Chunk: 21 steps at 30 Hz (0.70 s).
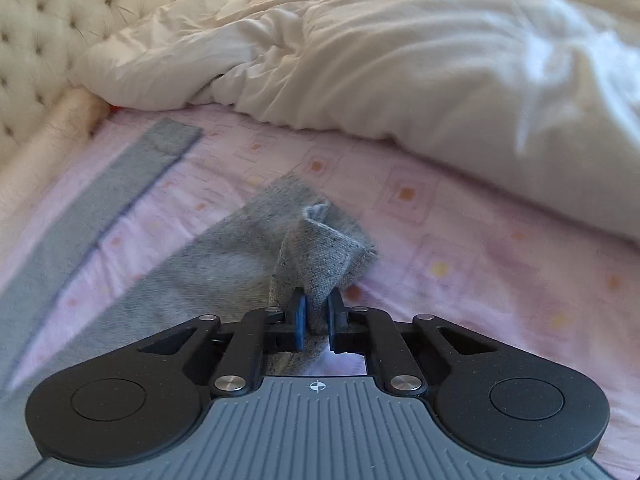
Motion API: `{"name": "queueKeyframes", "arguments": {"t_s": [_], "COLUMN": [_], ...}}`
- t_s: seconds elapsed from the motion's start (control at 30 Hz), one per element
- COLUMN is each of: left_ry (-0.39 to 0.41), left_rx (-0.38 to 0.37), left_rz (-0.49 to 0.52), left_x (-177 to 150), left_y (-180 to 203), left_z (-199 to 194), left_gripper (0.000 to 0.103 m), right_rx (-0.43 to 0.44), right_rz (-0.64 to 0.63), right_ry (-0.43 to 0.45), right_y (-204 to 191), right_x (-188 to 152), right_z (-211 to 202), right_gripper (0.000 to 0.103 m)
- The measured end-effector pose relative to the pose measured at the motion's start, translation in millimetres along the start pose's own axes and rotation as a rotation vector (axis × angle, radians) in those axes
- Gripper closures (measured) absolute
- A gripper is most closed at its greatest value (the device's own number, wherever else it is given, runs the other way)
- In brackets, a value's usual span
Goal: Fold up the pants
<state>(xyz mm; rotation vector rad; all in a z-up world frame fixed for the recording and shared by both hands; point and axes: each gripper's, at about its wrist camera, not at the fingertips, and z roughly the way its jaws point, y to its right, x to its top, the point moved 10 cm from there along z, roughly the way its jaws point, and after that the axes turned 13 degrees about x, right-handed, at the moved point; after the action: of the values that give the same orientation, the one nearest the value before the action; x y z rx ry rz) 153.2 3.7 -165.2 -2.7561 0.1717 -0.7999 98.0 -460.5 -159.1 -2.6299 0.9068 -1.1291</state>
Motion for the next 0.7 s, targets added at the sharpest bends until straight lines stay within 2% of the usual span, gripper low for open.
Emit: {"name": "queueKeyframes", "arguments": {"t_s": [0.07,0.13,0.17,0.23,0.27,0.3,0.37,0.47,0.53,0.6,0.7], "left_ry": [-0.011,-0.029,-0.031,-0.026,-0.026,-0.023,0.003,0.011,-0.002,-0.012,-0.007], "left_rx": [-0.013,-0.035,-0.045,-0.048,-0.040,-0.028,-0.021,-0.021,-0.026,-0.026,-0.029], "left_rz": [0.006,0.001,-0.005,-0.005,0.003,0.011,0.026,0.050,0.034,0.025,0.040], "left_x": [1,1,1,-1,-3,-5,-6,-5,-5,-5,-7], "left_y": [0,-1,-2,-2,-2,-1,0,0,-2,-3,-2], "left_z": [-2,-6,-8,-9,-7,-4,-5,-6,-6,-6,-7], "left_gripper": [0.022,0.028,0.028,0.028,0.027,0.024,0.023,0.023,0.023,0.024,0.024], "right_rx": [-0.056,-0.072,-0.085,-0.072,-0.087,-0.102,-0.100,-0.092,-0.082,-0.085,-0.190], "right_rz": [-0.057,-0.051,-0.038,-0.037,-0.046,-0.038,-0.005,-0.111,-0.183,-0.198,-0.106], "right_ry": [0.026,-0.019,-0.079,-0.052,-0.067,-0.056,0.036,0.094,0.086,0.051,-0.014], "right_y": [2,15,24,28,27,27,25,4,-7,-2,34], "right_x": [5,0,-8,-8,-7,-3,4,7,6,5,5], "right_z": [-13,-8,2,5,5,1,-15,-24,-18,-6,8], "right_gripper": [0.094,0.094,0.094,0.092,0.091,0.088,0.087,0.085,0.085,0.085,0.084]}}
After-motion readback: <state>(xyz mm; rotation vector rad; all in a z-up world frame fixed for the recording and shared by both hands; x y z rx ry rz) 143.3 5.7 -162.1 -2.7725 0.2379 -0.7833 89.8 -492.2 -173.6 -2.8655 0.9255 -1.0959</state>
